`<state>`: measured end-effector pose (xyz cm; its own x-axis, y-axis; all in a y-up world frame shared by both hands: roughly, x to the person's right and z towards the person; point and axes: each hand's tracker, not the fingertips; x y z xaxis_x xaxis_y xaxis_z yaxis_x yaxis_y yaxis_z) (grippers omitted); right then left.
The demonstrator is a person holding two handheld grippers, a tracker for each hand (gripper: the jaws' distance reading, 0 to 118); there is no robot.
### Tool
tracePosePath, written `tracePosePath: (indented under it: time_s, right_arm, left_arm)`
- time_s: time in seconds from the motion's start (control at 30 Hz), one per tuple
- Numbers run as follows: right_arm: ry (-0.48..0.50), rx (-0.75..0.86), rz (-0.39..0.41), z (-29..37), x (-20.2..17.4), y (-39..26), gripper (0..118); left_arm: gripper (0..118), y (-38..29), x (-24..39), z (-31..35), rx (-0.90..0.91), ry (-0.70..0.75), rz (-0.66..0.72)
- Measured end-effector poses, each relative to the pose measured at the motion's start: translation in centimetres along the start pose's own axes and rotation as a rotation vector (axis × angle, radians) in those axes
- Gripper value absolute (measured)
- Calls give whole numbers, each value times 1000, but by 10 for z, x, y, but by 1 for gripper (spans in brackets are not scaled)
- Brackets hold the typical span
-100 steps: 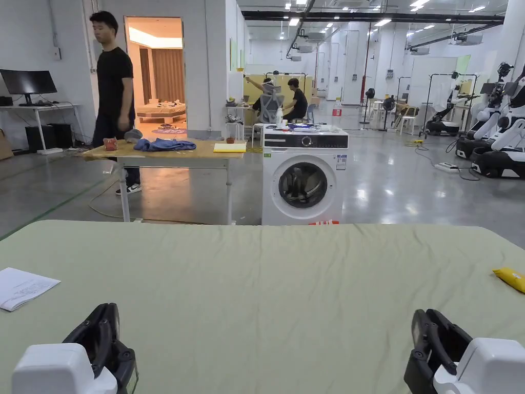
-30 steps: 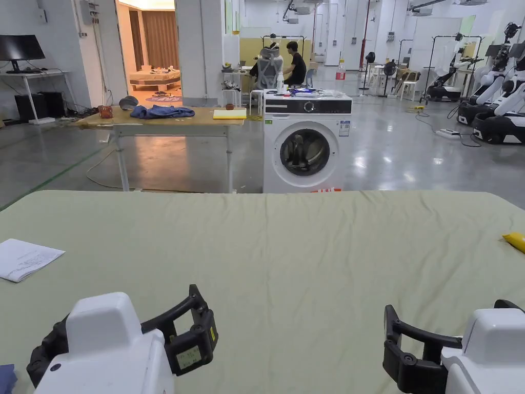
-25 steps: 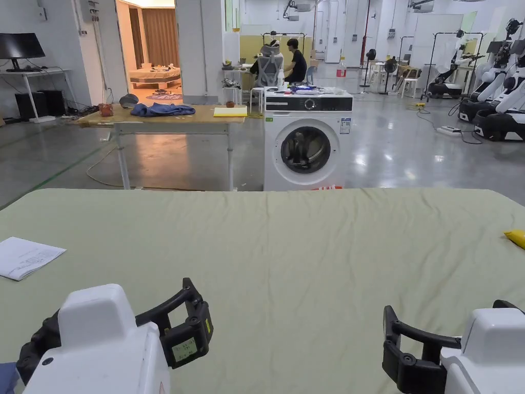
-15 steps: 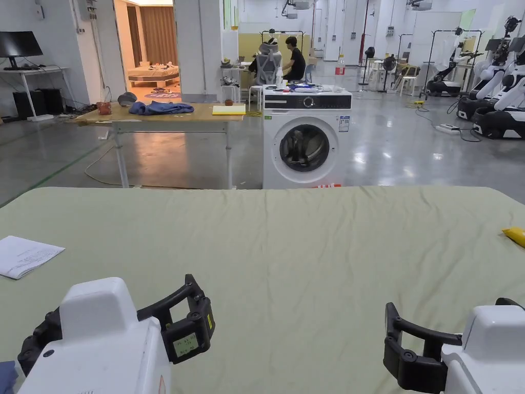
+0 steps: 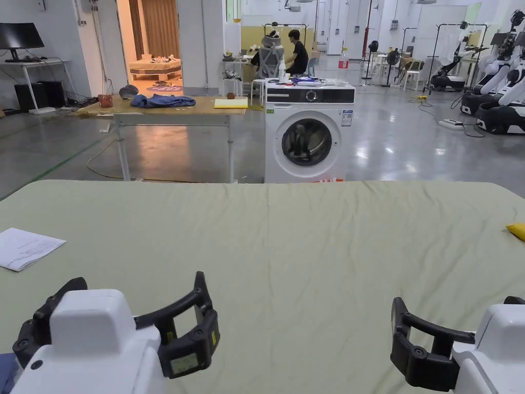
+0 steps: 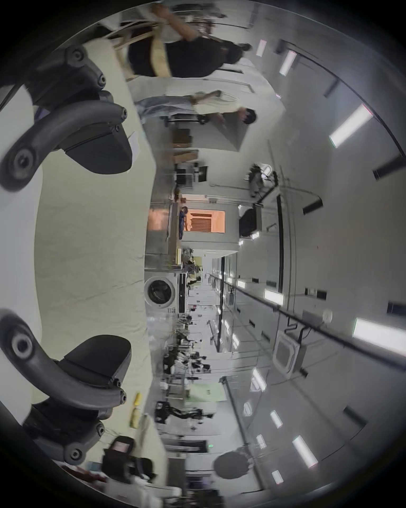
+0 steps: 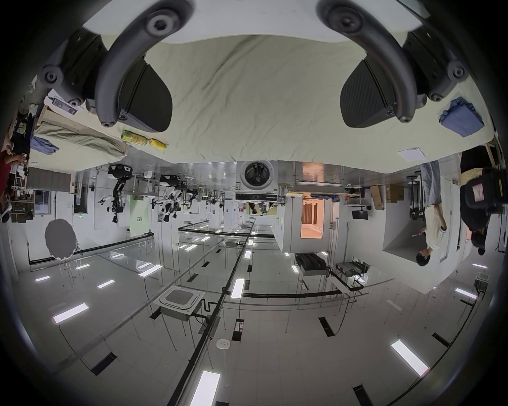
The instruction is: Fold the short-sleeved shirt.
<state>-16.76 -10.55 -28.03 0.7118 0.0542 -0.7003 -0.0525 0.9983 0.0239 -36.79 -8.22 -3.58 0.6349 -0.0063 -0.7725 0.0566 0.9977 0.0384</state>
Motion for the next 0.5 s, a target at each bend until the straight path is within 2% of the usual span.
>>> tracePosePath:
  time_s: [0.1, 0.2, 0.37, 0.5]
  right_arm:
    - [6, 8, -5, 0, 0, -1, 118]
    - [13, 7, -7, 0, -1, -1, 118]
    - [19, 18, 0, -2, 0, -4, 118]
    - [24, 21, -3, -6, 1, -6, 118]
  left_arm:
    - [106, -8, 9, 2, 10, 15, -28]
    - [106, -12, 12, 0, -19, -38, -38]
    - [106, -20, 22, -3, -19, -14, -118]
    - [106, -23, 19, -10, -42, -15, -82]
